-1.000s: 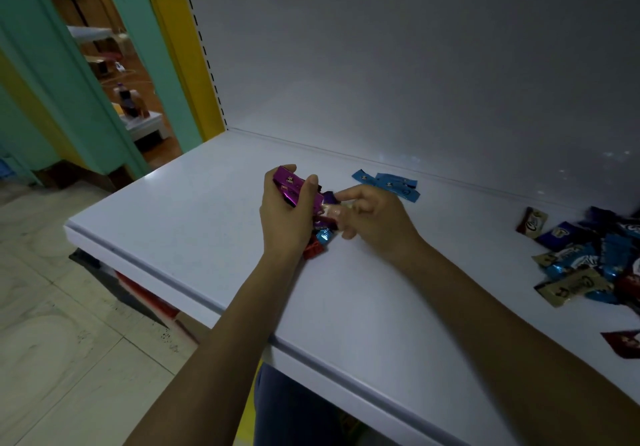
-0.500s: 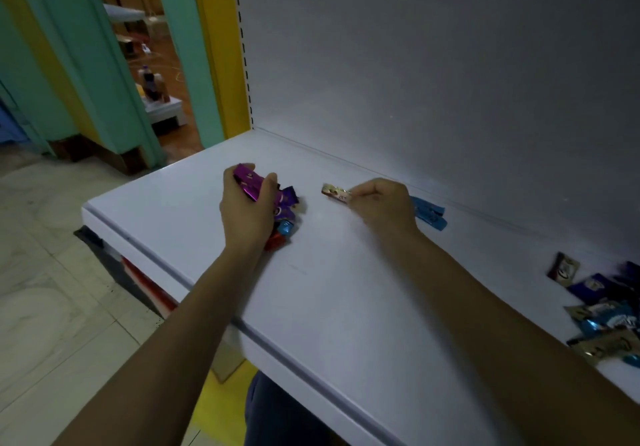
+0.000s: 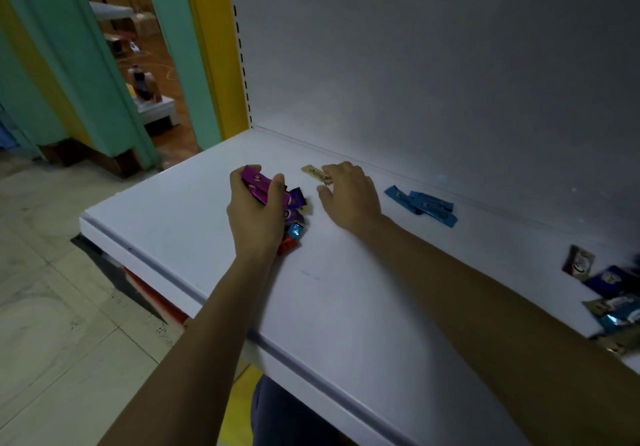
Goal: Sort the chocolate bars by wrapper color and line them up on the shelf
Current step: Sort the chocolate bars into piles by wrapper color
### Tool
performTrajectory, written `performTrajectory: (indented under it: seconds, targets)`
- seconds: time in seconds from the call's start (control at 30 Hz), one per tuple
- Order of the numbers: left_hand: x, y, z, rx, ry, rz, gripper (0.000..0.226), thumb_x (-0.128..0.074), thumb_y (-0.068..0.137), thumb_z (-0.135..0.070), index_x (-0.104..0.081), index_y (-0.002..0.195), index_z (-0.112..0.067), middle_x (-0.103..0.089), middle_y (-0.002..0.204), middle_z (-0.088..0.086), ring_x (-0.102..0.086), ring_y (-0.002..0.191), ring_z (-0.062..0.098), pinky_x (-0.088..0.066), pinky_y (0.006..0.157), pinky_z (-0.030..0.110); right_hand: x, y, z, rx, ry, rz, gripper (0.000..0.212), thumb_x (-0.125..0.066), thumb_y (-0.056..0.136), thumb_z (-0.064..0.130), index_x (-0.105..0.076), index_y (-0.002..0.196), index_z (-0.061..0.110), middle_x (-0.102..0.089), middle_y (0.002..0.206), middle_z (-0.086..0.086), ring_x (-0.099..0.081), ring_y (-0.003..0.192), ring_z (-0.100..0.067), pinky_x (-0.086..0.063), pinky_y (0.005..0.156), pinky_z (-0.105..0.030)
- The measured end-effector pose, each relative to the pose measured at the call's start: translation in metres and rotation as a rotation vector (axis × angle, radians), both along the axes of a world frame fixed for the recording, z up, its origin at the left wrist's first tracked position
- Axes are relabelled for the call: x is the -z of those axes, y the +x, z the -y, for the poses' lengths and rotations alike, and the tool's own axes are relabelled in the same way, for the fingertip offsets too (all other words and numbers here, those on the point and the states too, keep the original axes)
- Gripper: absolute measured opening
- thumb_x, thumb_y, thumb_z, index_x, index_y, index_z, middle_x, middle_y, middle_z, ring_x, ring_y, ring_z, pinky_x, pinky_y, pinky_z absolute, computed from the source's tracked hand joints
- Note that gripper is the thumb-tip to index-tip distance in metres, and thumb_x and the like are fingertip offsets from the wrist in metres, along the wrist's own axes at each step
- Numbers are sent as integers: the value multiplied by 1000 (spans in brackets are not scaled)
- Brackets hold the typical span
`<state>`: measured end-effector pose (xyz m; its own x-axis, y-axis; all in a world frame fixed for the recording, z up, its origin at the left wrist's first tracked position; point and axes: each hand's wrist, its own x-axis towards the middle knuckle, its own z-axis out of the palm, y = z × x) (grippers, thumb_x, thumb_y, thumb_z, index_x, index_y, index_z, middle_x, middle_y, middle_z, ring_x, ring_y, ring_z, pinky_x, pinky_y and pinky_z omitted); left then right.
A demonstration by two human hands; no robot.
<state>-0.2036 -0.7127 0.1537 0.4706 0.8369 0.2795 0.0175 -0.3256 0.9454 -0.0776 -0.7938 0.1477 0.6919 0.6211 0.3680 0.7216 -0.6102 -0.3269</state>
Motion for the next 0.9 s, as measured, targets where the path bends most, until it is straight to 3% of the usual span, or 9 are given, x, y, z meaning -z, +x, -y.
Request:
performTrajectory:
  seconds: [0.13, 0.27, 0.37, 0.47, 0.53, 0.67, 0.73, 0.8, 0.9]
  targets:
    - [-2, -2, 0, -5, -53, 36, 33, -58, 95, -31, -48, 124, -18, -52, 92, -18, -55, 79, -6, -41, 62, 0, 3, -6, 31, 128, -10, 56, 35, -48, 96, 30, -53, 126, 13, -54, 124, -8, -45, 116, -26, -33, 95, -37]
    - [-3, -2, 0, -8, -87, 70, 36, -60, 94, -31, -48, 125, -18, -55, 106, -5, -58, 91, 8, -45, 72, 12, 3, 3, 60, 249, 75, -163, 31, -49, 96, 25, -55, 123, 11, -53, 125, -11, -44, 117, -26, -36, 95, -36]
    - [-4, -2, 2, -6, -78, 64, 36, -59, 94, -31, -48, 125, -16, -56, 108, -3, -58, 94, 10, -45, 71, 12, -5, -8, 62, 174, 238, -243, 27, -51, 96, 27, -59, 115, 10, -56, 116, -8, -49, 111, -23, -41, 91, -33]
    - [-4, -4, 2, 8, -51, 58, 32, -59, 94, -31, -50, 122, -18, -59, 104, -4, -60, 92, 10, -45, 70, 9, -20, -49, 48, -43, 519, -507, 30, -46, 98, 36, -65, 99, 12, -58, 86, 5, -56, 80, -10, -42, 71, -22]
    - [-3, -5, 3, 31, -2, 54, 26, -61, 92, -31, -51, 115, -22, -60, 95, -10, -62, 88, 7, -48, 76, 17, -18, -75, 38, -150, 625, -709, 25, -47, 98, 36, -65, 101, 20, -61, 83, 10, -58, 74, -1, -44, 67, -11]
    - [-4, -8, 4, 101, 9, 55, 25, -62, 92, -32, -52, 113, -24, -59, 93, -16, -61, 84, -1, -50, 79, 22, -7, -80, 31, -135, 618, -714, 35, -61, 92, 22, -56, 125, 12, -66, 93, -2, -64, 83, -11, -46, 71, -10]
    - [-4, -8, 4, 138, 18, 47, 25, -62, 92, -33, -52, 114, -25, -61, 95, -14, -62, 86, 1, -52, 80, 24, -7, -74, 34, -136, 672, -762, 23, -64, 90, 15, -61, 112, 11, -68, 88, -5, -65, 82, -14, -48, 69, -18]
    - [-4, -7, 5, 156, 20, 44, 24, -62, 92, -33, -53, 113, -26, -61, 96, -14, -64, 88, 4, -54, 82, 27, -8, -72, 37, -135, 695, -784, 6, -64, 88, 8, -61, 90, 14, -66, 79, -1, -64, 71, -10, -46, 61, -15]
    - [-3, -6, 4, 154, -11, 57, 21, -61, 93, -33, -54, 111, -26, -63, 95, -13, -66, 86, 5, -56, 84, 35, -10, -71, 38, -65, 821, -847, 16, -55, 93, 7, -54, 82, 18, -65, 78, -3, -60, 63, -9, -45, 51, -14]
